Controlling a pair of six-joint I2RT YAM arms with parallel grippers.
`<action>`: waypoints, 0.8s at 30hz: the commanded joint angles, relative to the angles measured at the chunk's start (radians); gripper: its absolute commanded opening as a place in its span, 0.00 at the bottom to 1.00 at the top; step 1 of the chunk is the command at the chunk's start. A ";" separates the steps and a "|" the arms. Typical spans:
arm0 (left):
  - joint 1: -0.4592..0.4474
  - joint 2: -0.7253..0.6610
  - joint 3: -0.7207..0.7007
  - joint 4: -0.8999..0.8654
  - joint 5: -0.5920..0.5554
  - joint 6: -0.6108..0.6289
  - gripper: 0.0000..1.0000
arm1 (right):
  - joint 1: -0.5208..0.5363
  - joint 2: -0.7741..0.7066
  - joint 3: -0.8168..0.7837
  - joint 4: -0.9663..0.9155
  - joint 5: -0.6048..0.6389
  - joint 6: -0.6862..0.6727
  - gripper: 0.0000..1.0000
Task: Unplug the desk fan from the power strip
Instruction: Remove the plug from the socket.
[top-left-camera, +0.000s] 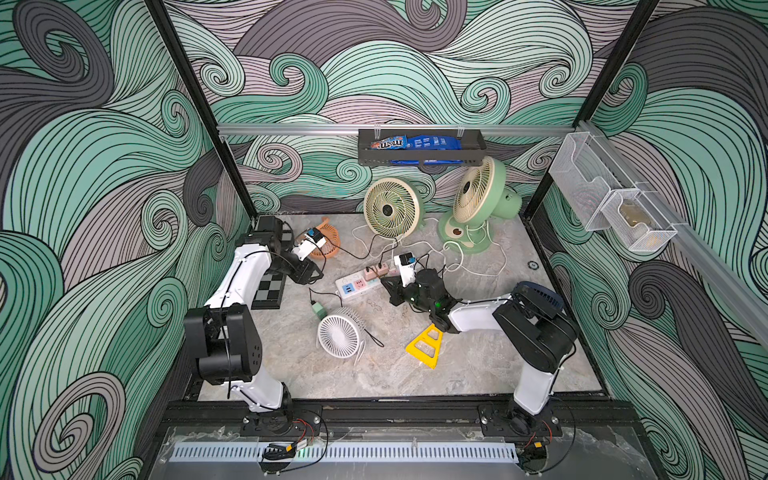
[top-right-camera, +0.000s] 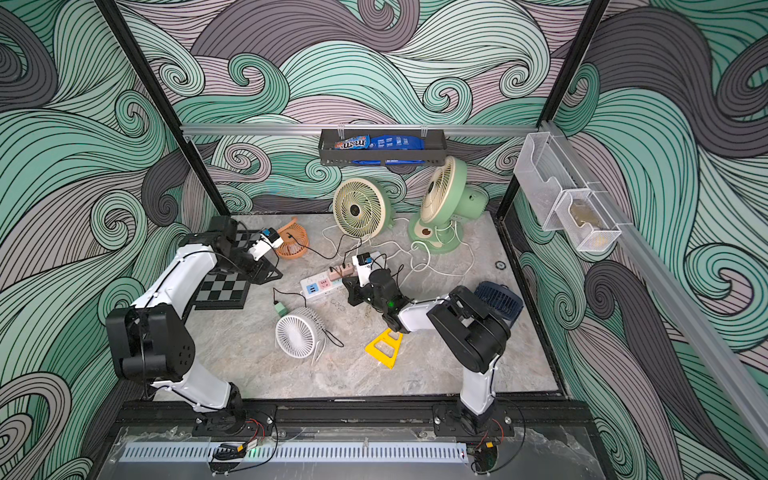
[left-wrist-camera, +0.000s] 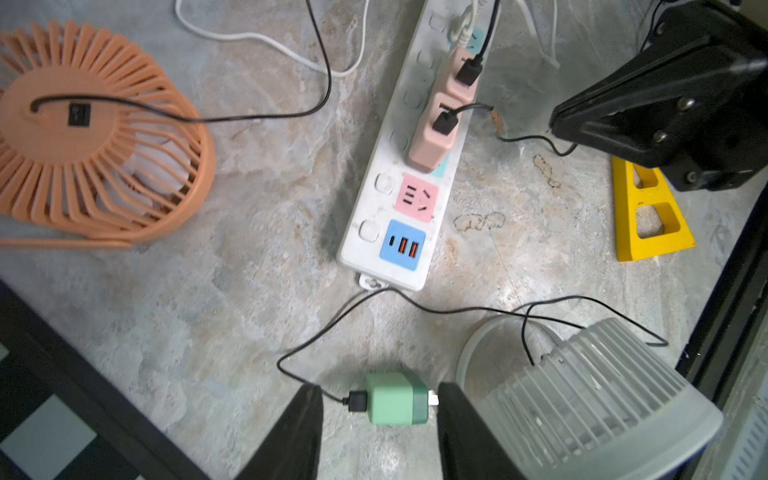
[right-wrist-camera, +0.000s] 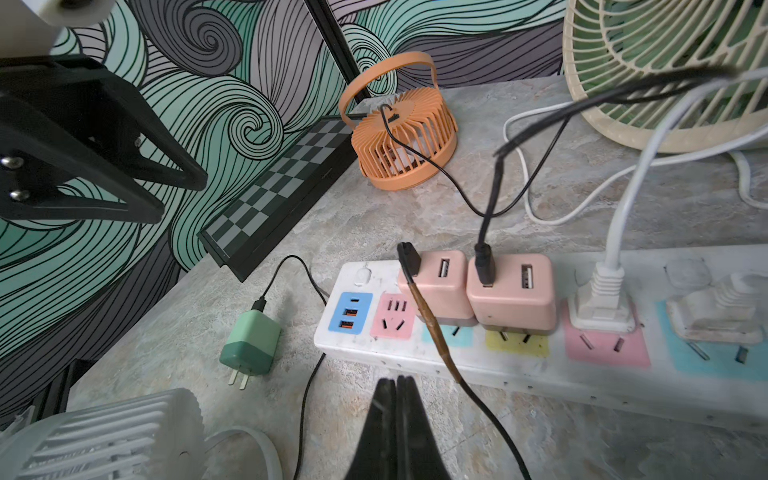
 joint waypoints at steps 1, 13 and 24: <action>-0.068 0.036 -0.008 0.117 0.001 -0.062 0.48 | -0.030 0.031 0.031 0.043 -0.022 0.031 0.03; -0.224 0.168 0.007 0.254 -0.094 -0.134 0.48 | -0.077 0.165 0.136 -0.017 -0.103 0.046 0.01; -0.306 0.268 0.077 0.232 -0.190 -0.150 0.48 | -0.068 0.228 0.156 0.007 -0.139 0.058 0.01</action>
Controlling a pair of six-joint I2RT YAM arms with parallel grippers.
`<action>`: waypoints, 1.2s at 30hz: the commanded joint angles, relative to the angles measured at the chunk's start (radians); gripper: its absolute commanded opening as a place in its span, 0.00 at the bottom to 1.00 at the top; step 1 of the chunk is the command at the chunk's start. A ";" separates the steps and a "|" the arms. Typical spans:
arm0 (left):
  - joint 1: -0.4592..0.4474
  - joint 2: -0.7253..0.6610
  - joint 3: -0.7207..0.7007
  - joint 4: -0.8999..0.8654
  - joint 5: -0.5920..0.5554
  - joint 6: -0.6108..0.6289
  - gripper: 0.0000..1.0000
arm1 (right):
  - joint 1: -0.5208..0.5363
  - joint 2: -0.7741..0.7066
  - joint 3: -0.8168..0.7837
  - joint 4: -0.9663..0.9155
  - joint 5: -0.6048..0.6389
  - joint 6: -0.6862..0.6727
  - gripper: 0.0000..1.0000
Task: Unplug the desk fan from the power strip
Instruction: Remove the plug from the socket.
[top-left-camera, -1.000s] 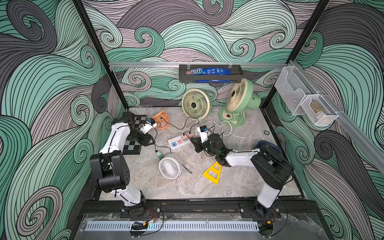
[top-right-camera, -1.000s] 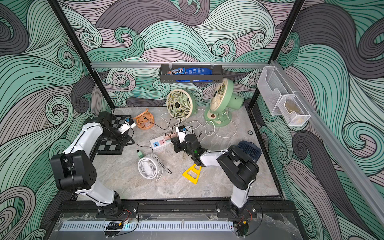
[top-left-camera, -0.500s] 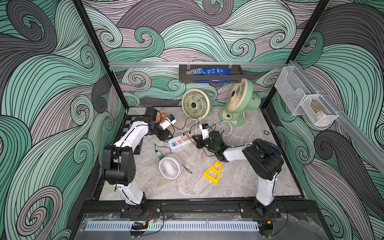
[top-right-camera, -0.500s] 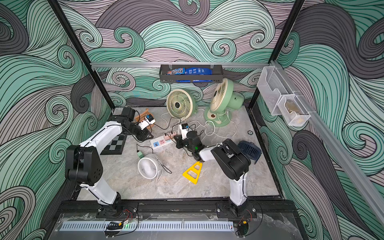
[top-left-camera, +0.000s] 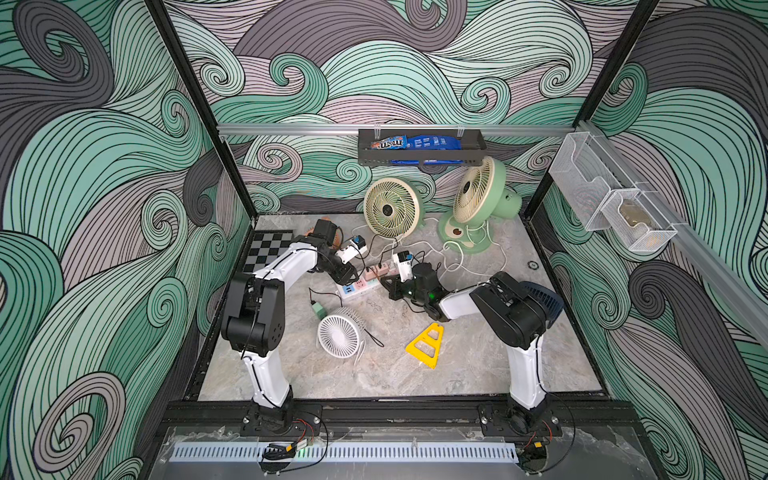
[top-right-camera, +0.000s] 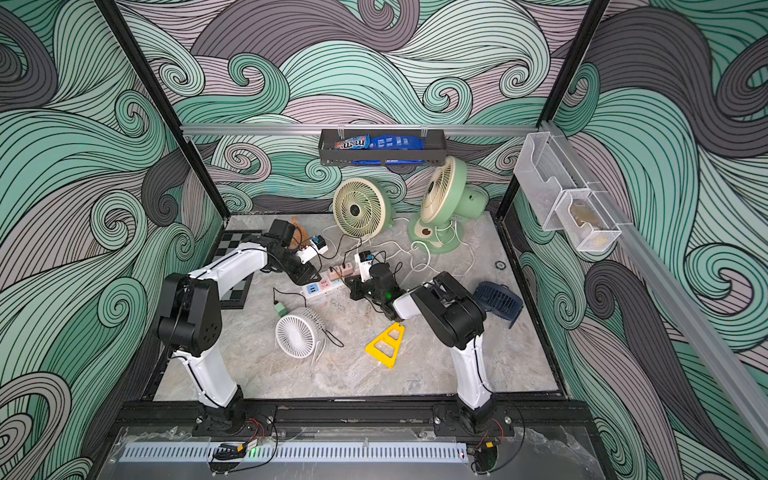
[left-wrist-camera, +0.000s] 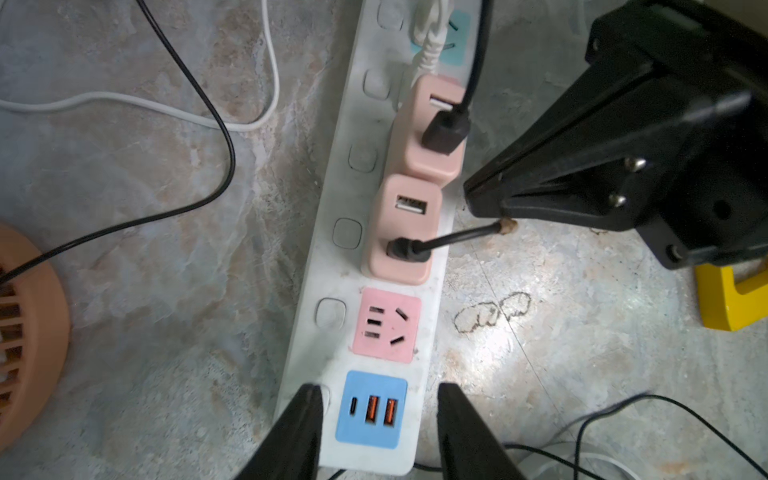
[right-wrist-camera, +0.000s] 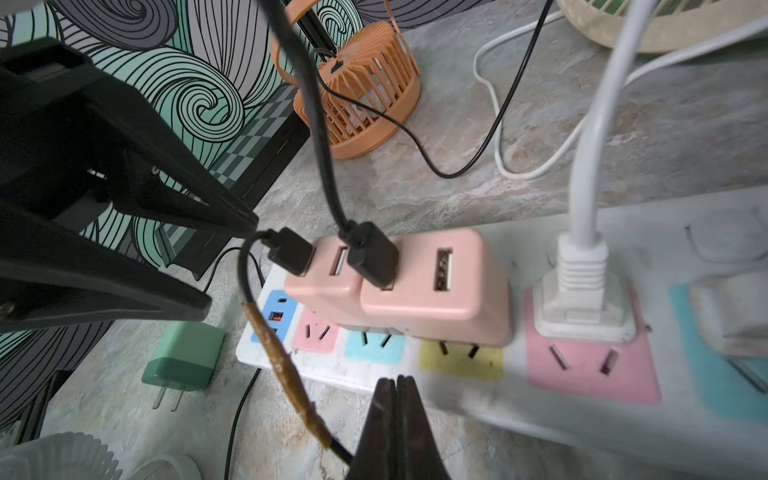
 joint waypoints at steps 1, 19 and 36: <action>-0.024 0.034 0.060 -0.026 -0.046 -0.012 0.48 | 0.003 0.017 0.020 0.022 -0.025 0.016 0.01; -0.091 0.131 0.158 -0.038 -0.088 -0.010 0.48 | 0.005 0.081 0.029 0.086 -0.020 0.064 0.01; -0.119 0.176 0.201 -0.047 -0.096 -0.006 0.39 | 0.005 0.099 0.015 0.155 -0.004 0.107 0.01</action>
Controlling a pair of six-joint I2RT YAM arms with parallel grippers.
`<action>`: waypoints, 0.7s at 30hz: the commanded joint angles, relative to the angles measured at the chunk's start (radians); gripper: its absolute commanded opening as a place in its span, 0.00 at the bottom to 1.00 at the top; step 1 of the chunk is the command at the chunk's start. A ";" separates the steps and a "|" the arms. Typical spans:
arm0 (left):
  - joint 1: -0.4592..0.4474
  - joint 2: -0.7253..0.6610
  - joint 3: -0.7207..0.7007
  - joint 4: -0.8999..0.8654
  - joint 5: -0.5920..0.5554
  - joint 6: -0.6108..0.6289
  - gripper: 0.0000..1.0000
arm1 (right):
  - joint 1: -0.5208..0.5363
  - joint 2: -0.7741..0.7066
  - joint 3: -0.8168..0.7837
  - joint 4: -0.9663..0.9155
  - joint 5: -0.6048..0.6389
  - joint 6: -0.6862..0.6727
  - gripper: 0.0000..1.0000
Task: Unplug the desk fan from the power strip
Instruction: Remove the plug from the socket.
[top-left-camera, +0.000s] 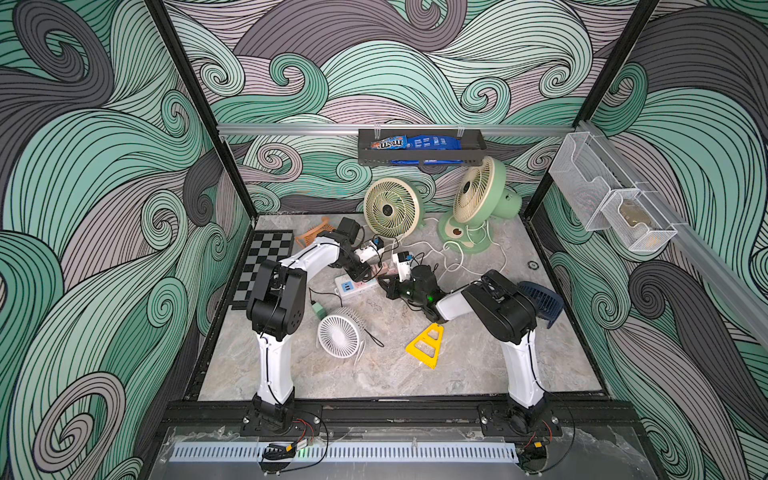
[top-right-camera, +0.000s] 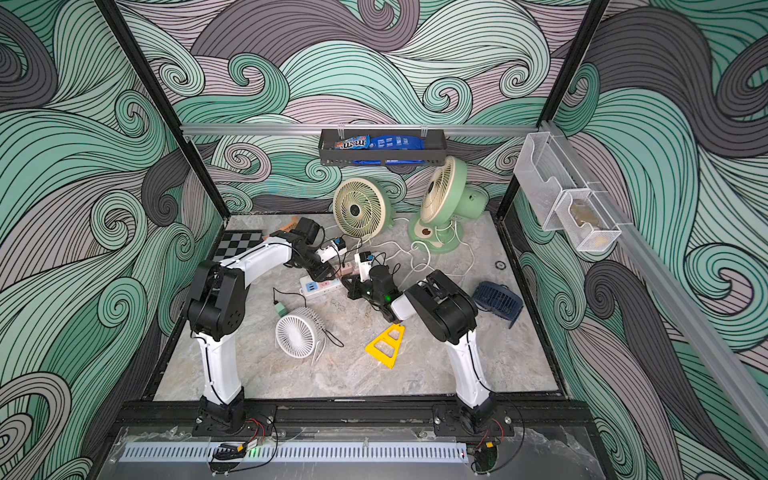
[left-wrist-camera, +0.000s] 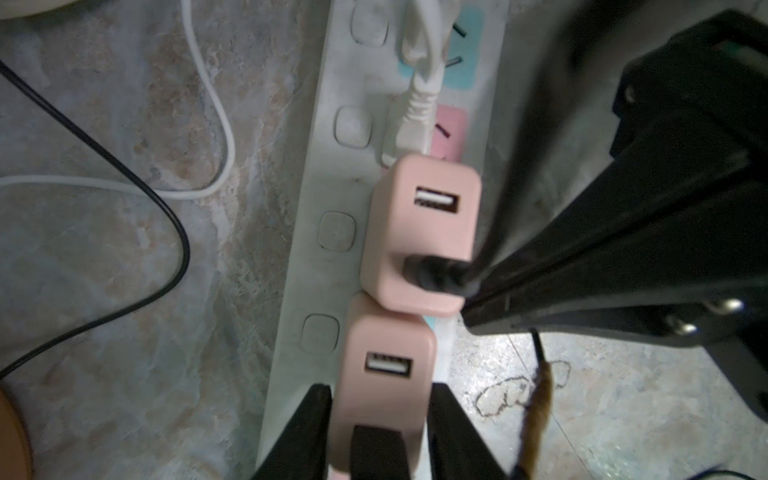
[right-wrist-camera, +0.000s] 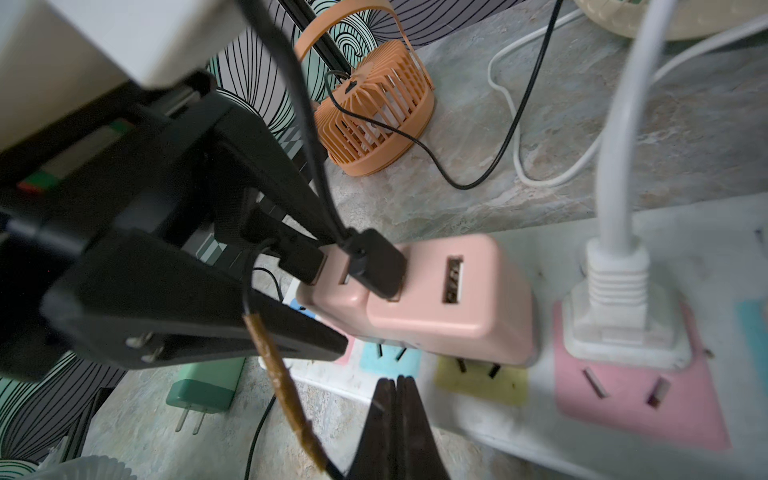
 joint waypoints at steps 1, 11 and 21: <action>-0.012 0.010 0.037 -0.028 0.001 -0.003 0.38 | 0.001 0.023 0.004 0.007 0.019 0.017 0.01; -0.023 0.009 0.027 -0.015 -0.014 0.000 0.28 | 0.009 0.031 0.025 -0.070 0.084 0.032 0.01; -0.060 -0.067 -0.094 0.111 -0.141 0.033 0.11 | 0.029 0.042 0.058 -0.168 0.134 0.059 0.00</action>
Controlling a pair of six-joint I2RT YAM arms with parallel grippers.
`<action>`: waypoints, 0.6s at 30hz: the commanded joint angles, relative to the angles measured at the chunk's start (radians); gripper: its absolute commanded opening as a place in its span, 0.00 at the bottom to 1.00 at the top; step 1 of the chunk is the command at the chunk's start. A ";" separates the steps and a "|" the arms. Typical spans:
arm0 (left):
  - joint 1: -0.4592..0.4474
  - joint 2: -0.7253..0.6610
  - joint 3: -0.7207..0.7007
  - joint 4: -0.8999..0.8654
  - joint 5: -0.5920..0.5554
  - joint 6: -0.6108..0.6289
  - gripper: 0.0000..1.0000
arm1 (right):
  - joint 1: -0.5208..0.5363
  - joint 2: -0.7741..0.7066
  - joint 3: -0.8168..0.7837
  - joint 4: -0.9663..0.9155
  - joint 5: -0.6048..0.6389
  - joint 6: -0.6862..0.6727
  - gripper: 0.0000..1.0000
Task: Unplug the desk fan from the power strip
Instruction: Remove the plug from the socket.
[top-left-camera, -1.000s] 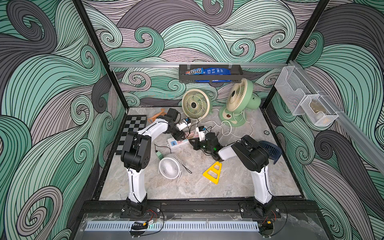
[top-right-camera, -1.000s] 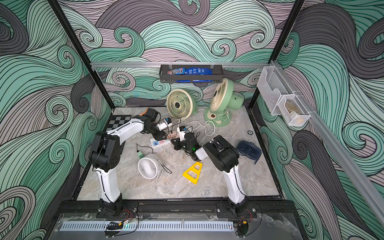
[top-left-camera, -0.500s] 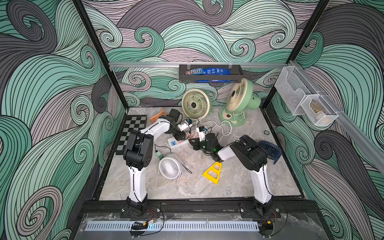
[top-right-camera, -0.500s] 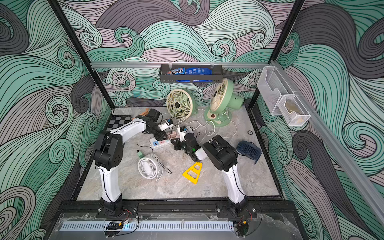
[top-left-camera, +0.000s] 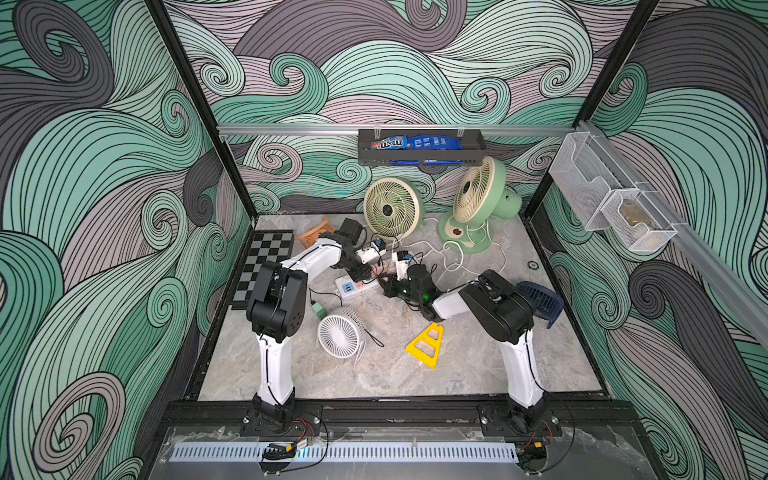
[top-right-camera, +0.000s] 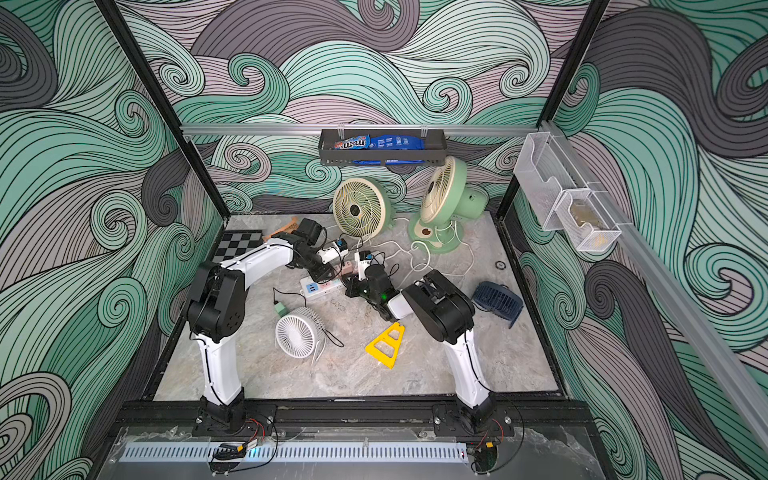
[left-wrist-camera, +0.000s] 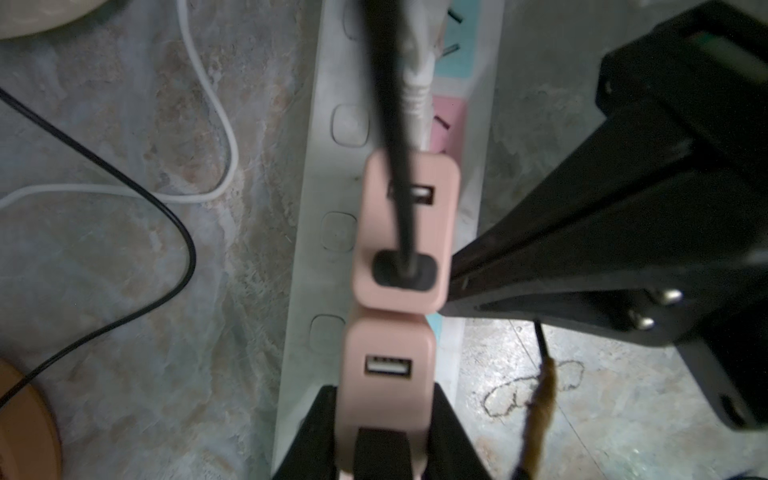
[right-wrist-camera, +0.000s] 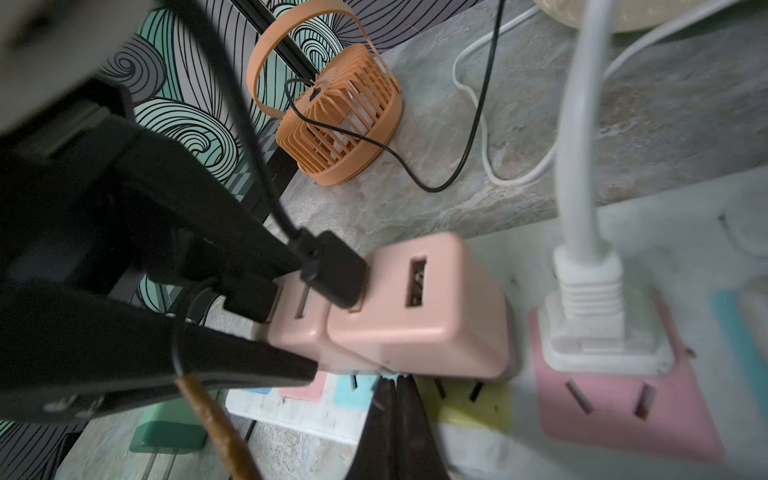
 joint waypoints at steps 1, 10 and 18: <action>-0.039 -0.043 -0.058 0.071 -0.089 0.030 0.10 | 0.007 0.032 0.008 -0.095 0.034 0.019 0.00; -0.028 -0.019 -0.003 -0.006 -0.021 -0.024 0.00 | 0.008 0.036 0.020 -0.149 0.019 0.022 0.00; -0.053 -0.060 -0.084 0.087 -0.117 0.028 0.00 | 0.008 0.040 0.025 -0.181 0.011 0.032 0.00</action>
